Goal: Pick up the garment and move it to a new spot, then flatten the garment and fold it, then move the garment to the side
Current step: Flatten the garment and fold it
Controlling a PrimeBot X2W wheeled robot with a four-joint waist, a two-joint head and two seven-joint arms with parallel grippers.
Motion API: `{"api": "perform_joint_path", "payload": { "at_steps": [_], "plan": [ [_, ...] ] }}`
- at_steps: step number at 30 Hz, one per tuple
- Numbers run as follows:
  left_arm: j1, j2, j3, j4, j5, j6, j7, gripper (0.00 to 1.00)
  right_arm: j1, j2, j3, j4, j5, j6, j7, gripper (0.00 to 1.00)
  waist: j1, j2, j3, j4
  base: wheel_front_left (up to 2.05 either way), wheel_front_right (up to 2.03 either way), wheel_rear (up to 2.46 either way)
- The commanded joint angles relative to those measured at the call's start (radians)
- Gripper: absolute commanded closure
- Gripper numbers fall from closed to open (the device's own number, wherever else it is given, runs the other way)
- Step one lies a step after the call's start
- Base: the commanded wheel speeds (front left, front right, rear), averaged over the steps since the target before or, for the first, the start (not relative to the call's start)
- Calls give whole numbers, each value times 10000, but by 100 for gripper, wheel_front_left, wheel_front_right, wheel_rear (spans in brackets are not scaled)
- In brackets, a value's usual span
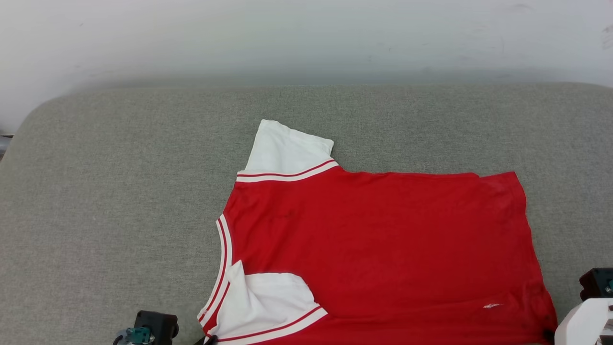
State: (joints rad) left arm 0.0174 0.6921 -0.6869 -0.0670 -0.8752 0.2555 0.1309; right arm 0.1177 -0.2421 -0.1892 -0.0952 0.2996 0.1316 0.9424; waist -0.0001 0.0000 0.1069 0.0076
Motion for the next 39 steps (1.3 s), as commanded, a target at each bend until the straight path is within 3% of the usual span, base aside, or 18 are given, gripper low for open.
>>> {"api": "perform_joint_path", "payload": {
  "at_steps": [1,10,11,12,13,14,20,25,31,39],
  "plan": [
    [34,-58,-12,116,5,-20,21,100,55,71,0,82,113,-19,-7,100,1,0,25,-11,0,0,0],
    [-437,-364,-179,859,45,-307,48,100,-266,22,152,756,117,-19,-446,100,1,0,276,35,0,0,0],
    [-463,-382,-179,928,18,-295,70,87,-311,9,178,791,175,-19,-498,100,1,0,286,40,0,0,0],
    [-502,-366,-190,982,73,-297,59,1,-363,-26,208,786,183,-17,-602,56,1,0,290,43,0,0,0],
    [-502,-366,-190,982,73,-297,59,1,-363,-26,208,786,183,-17,-602,56,1,0,290,43,0,0,0],
    [-557,-357,-142,1024,130,-258,-44,0,-389,-43,210,838,195,-19,-632,0,1,0,285,45,0,0,0],
    [-854,-414,165,1001,423,-180,-806,0,-636,-144,151,672,265,-14,-1184,0,1,0,47,45,0,0,0],
    [-1121,-591,724,734,704,-56,-2102,0,-985,-86,109,121,371,-14,-2508,0,1,0,-310,-7,0,0,0],
    [-1236,-1053,1417,525,908,-68,-3639,0,-1314,-47,410,-547,622,-14,-4813,0,1,0,-466,-91,0,0,0],
    [-943,-2214,2814,-22,2087,-608,-3970,0,-1242,286,889,-428,248,-14,-7819,0,1,0,-321,-179,0,0,0]
  ]
}}
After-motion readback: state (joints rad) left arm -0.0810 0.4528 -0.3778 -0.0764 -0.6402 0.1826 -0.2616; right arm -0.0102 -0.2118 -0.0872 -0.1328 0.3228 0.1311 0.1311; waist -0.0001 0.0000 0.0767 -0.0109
